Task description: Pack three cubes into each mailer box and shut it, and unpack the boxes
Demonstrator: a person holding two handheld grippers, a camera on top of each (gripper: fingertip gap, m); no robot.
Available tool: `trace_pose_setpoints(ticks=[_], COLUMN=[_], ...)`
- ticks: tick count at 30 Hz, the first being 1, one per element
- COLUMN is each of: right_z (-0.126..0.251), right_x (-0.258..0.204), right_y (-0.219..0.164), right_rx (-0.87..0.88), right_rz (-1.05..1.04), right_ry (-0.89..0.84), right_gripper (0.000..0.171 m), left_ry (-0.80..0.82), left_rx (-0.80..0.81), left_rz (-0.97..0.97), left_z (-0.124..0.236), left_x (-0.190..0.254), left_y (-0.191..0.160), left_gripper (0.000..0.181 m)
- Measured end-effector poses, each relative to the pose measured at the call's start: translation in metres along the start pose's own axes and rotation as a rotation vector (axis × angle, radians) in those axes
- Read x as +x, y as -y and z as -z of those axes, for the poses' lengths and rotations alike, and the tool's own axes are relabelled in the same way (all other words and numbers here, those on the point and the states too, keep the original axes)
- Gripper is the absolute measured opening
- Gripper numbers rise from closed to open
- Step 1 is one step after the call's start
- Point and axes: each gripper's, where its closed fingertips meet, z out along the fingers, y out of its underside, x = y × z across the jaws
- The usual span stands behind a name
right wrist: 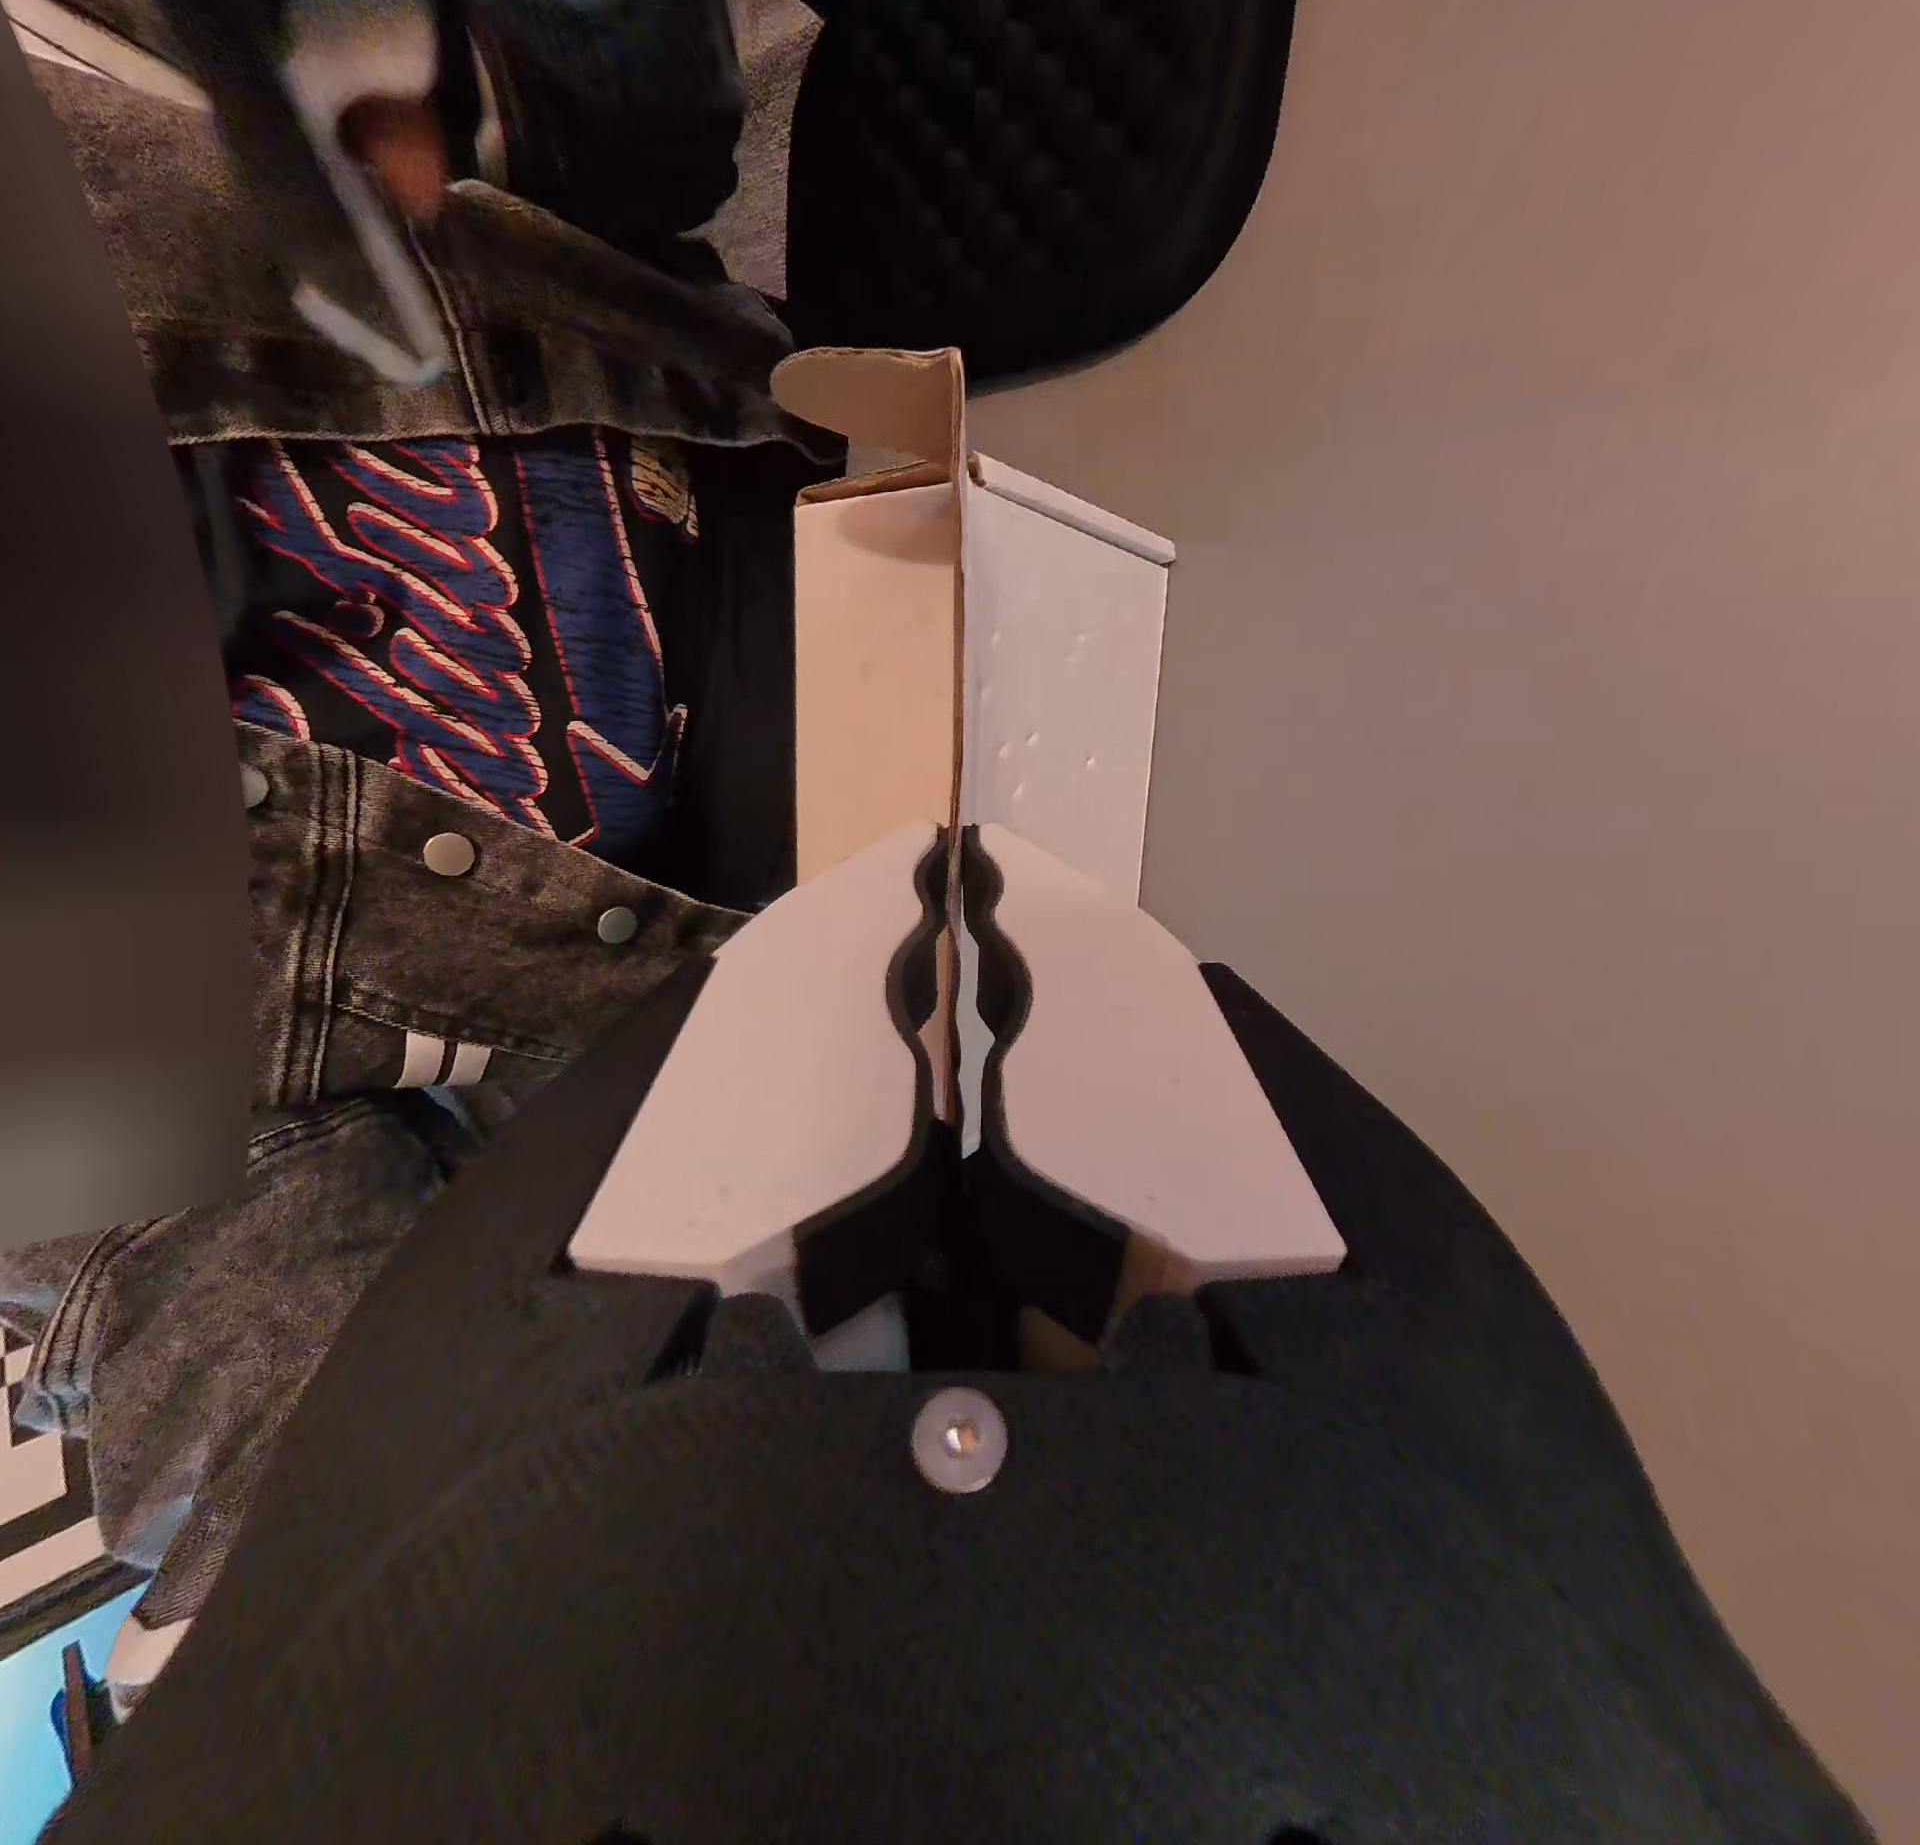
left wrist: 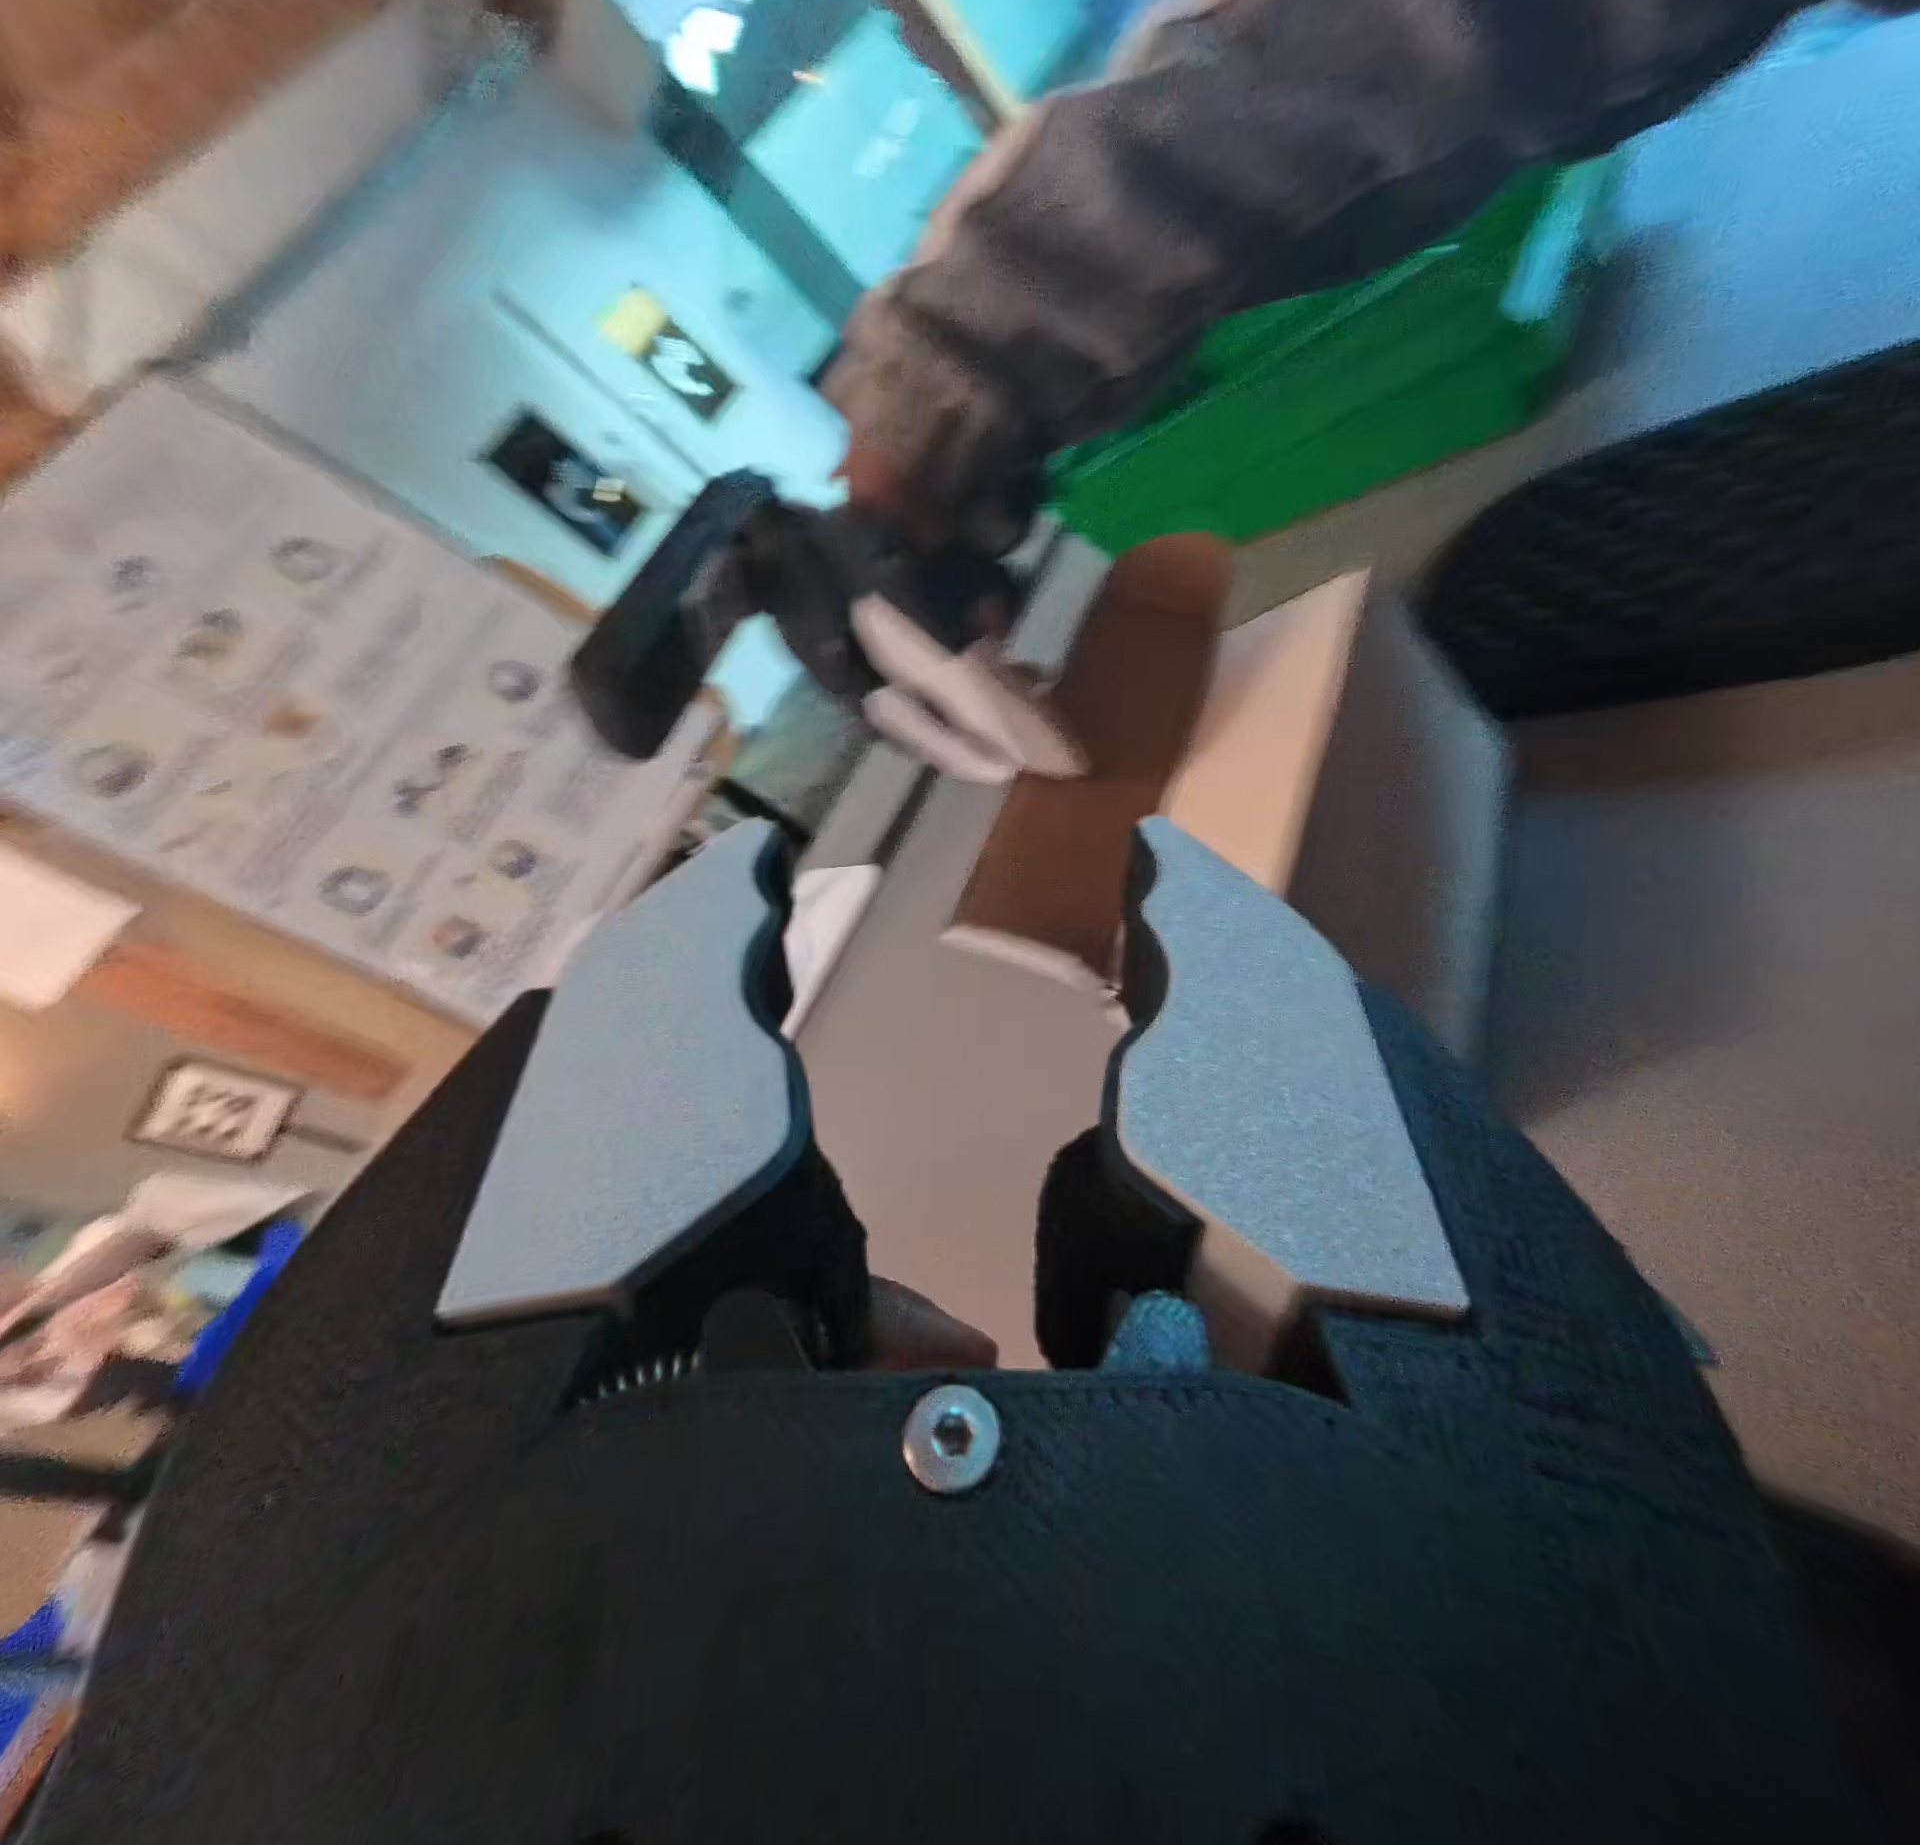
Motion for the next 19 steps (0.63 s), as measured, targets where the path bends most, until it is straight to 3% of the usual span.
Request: trace_pose_setpoints(ticks=[2, 4, 9, 19], right_z=[0.0, 0.0, 0.001, 0.005], right_x=[0.001, 0.001, 0.0, 0.003], right_y=[0.0, 0.001, 0.001, 0.002], right_rx=[0.004, 0.009, 0.016, 0.009], right_rz=[-0.004, -0.01, -0.021, -0.01], right_ry=[-0.012, -0.022, -0.046, -0.097], right_gripper=[0.002, 0.002, 0.002, 0.002], left_ry=[-0.202, -0.316, -0.328, -0.366], left_rx=[-0.107, -0.263, -0.579, -0.66], left_rz=[0.008, -0.063, -0.322, -0.308], left_z=[-0.012, -0.032, -0.068, -0.078], left_x=[0.042, 0.073, 0.092, 0.109], left_y=[0.014, 0.006, -0.023, -0.047], left_gripper=[0.058, 0.058, 0.058, 0.053])
